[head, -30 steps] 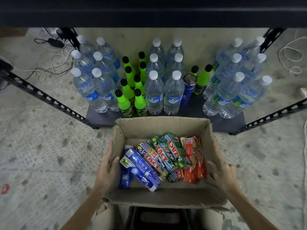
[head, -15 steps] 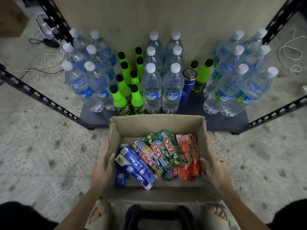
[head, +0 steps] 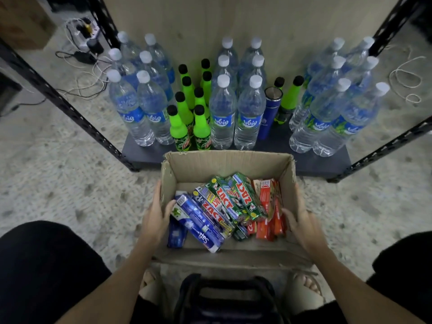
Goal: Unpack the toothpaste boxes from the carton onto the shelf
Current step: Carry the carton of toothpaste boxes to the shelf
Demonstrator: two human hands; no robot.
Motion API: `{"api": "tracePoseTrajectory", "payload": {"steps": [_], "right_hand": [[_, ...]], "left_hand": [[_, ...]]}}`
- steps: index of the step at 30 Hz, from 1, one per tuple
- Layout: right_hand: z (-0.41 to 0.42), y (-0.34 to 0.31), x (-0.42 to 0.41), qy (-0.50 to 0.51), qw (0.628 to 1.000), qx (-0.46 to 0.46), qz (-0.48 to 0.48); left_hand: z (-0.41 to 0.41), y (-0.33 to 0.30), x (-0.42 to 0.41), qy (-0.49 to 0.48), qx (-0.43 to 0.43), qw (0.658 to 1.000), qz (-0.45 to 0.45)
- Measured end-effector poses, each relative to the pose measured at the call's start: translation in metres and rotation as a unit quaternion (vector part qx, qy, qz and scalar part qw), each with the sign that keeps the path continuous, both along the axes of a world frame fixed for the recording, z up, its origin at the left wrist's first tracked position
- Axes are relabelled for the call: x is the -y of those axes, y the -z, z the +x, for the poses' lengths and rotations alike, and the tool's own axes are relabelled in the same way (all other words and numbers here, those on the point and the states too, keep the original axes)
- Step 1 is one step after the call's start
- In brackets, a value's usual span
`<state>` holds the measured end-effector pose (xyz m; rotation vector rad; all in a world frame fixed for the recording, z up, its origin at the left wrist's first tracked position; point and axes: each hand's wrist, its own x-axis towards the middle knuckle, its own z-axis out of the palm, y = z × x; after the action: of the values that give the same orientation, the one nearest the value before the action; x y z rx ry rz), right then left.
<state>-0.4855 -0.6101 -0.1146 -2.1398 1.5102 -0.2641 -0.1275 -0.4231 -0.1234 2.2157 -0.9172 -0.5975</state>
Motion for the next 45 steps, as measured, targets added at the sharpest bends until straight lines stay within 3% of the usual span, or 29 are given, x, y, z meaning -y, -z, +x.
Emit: {"api": "tracePoseTrajectory", "payload": {"steps": [21,29,32,35,40,43,45], "right_hand": [[0.017,0.003,-0.006,0.060,0.998,-0.012,-0.030],[0.018,0.003,-0.004,0.015,0.999,-0.044,-0.005],[0.020,0.008,-0.002,0.026,0.997,-0.065,-0.022],[0.020,0.014,-0.001,0.026,0.988,-0.104,-0.109],[0.026,0.000,-0.004,-0.011,0.967,-0.162,-0.194],[0.037,0.004,-0.011,-0.115,0.964,-0.143,-0.192],[0.046,0.013,-0.014,-0.142,0.967,-0.144,-0.155]], "left_hand": [[-0.001,-0.001,0.004,0.027,0.082,0.992,0.088],[0.004,-0.003,0.001,0.008,0.099,0.988,0.122],[0.004,-0.001,-0.001,0.029,0.171,0.978,0.114],[0.004,0.003,0.002,0.037,0.258,0.957,0.125],[-0.014,-0.005,0.006,0.039,0.433,0.881,0.187],[-0.021,-0.007,0.033,0.113,0.443,0.879,0.138],[-0.025,0.001,0.057,0.226,0.389,0.883,0.131]]}}
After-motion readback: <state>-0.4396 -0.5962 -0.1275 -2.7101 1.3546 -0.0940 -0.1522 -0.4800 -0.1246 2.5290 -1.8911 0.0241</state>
